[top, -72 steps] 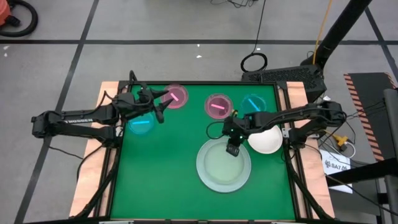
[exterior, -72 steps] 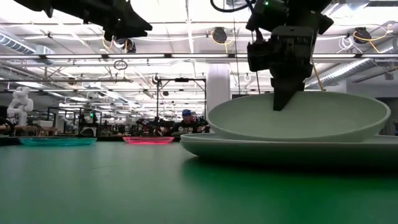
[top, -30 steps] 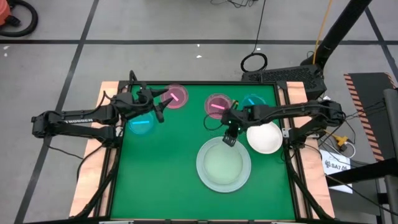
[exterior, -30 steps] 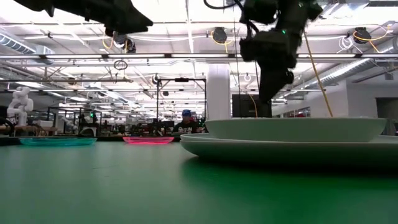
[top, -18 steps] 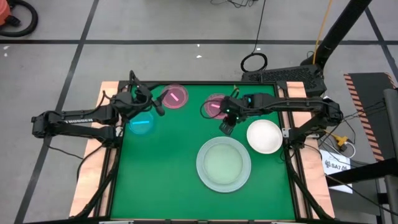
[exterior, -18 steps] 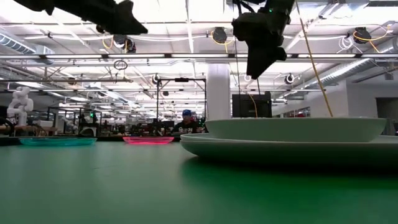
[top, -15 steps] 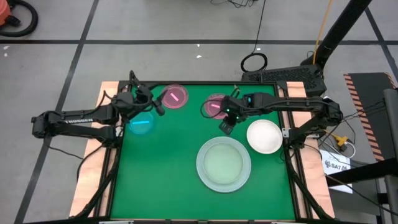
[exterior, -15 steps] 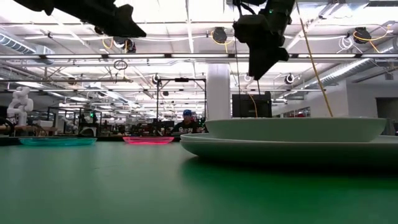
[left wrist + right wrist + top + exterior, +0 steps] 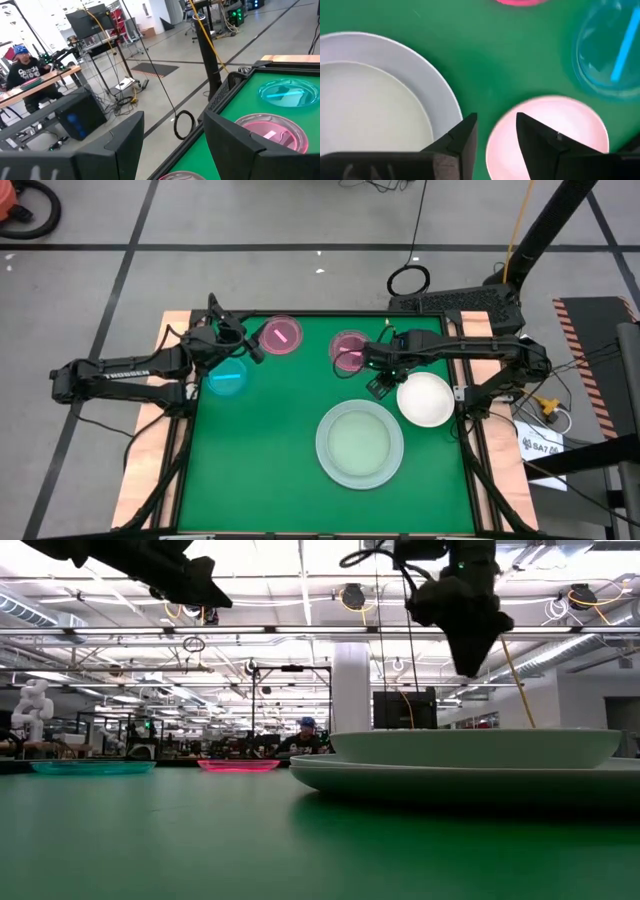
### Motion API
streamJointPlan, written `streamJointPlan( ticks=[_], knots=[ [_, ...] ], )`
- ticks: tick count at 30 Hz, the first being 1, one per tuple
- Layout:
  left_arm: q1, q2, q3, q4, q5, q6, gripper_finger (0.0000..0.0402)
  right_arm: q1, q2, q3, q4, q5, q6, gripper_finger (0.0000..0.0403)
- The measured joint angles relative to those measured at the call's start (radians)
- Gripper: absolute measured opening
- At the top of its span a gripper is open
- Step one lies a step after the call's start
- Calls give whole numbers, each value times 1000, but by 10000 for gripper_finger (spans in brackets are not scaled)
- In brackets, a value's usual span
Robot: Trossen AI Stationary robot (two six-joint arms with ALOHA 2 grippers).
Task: Stack plastic plates
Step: Stack the white plate on top of the green plate
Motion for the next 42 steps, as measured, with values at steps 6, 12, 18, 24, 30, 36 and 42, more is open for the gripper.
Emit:
streamJointPlan(
  ticks=[6, 12, 18, 24, 30, 36, 42],
  knots=[
    [0, 0, 0, -20, 0, -3, 212, 28, 0, -95, -21, -1, 52, 130],
    [0, 0, 0, -20, 0, -20, 212, 32, 0, -223, 44, -24, 146, 130],
    [0, 0, 0, -21, 0, -22, 212, 22, 1, -315, 204, -80, 259, 130],
    [0, 0, 0, -21, 0, -15, 212, 21, 1, -347, 247, -53, 361, 130],
    [0, 0, 0, -52, 0, 1, 212, 21, 1, -390, 283, -47, 440, 130],
    [0, 0, 0, -49, -1, 16, 212, 21, 14, -436, 368, -6, 463, 130],
    [1, 0, 0, -37, -1, 28, 212, 19, 41, -453, 408, 7, 462, 128]
  ],
)
